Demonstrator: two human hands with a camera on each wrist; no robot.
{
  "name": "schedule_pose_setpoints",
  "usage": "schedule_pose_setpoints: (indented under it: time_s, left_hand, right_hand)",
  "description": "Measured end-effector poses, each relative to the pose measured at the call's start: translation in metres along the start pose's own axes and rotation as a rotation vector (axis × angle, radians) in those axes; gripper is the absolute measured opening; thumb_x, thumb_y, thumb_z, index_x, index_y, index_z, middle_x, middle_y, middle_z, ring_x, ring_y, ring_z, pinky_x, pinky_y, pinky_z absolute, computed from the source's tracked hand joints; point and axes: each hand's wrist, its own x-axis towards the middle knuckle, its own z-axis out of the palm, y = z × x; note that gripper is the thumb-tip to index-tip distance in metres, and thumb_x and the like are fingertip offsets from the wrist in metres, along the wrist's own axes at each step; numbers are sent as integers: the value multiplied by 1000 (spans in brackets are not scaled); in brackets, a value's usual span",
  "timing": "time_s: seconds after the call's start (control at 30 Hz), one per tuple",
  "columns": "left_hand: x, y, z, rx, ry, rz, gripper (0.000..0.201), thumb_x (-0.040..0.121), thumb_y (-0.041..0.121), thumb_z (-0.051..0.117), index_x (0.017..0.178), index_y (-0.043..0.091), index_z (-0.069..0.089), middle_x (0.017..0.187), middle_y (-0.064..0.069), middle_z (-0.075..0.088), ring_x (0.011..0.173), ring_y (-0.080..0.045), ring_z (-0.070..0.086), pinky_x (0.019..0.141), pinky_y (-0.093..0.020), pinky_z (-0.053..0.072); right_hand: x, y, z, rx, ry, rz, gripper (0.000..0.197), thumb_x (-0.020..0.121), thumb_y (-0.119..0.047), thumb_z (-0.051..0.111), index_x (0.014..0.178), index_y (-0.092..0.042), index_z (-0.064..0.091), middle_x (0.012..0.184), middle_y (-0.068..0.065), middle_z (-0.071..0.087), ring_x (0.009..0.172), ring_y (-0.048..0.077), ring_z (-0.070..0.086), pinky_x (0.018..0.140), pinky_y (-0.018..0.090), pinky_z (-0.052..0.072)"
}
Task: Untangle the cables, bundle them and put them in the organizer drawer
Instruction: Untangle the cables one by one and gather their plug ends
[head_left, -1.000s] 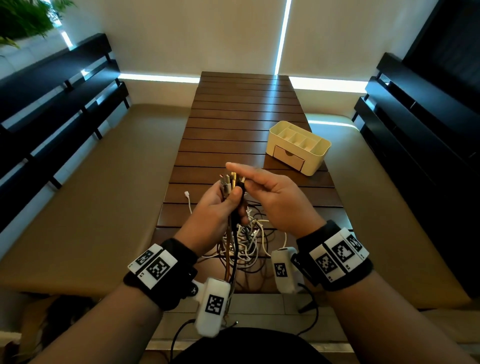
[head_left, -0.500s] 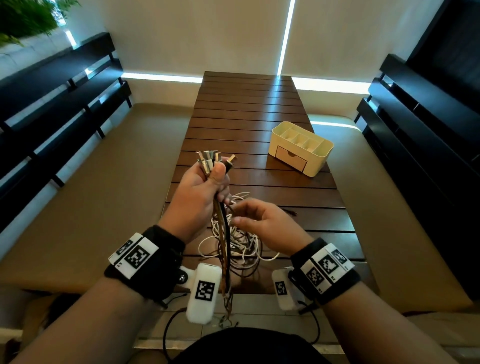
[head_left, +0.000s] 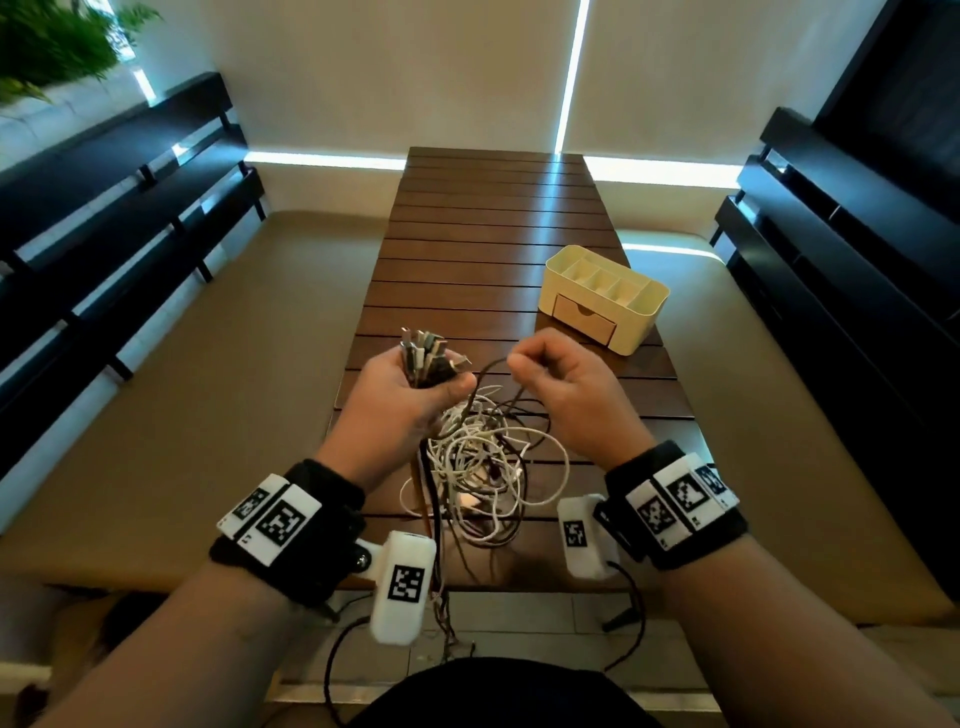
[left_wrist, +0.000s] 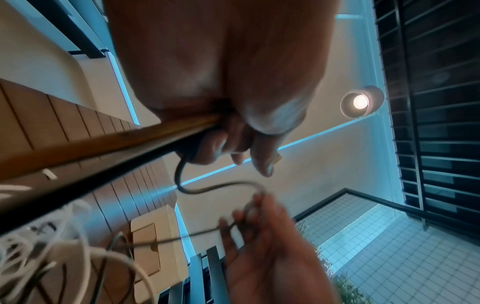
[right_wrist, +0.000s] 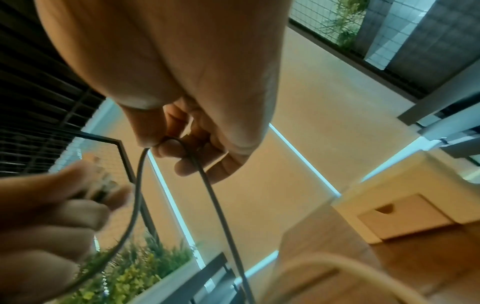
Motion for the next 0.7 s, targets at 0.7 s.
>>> schedule_pose_setpoints:
  time_s: [0.7]
  left_hand:
    - [5, 1, -31, -6, 65, -26, 14, 90, 10, 71, 93, 4, 59, 57, 5, 36, 47, -12, 30, 49, -29, 34]
  right_hand:
    - [6, 42, -2, -8, 42, 165, 16, 102, -29, 52, 92, -21, 62, 84, -1, 59, 82, 26, 58, 81, 45, 52]
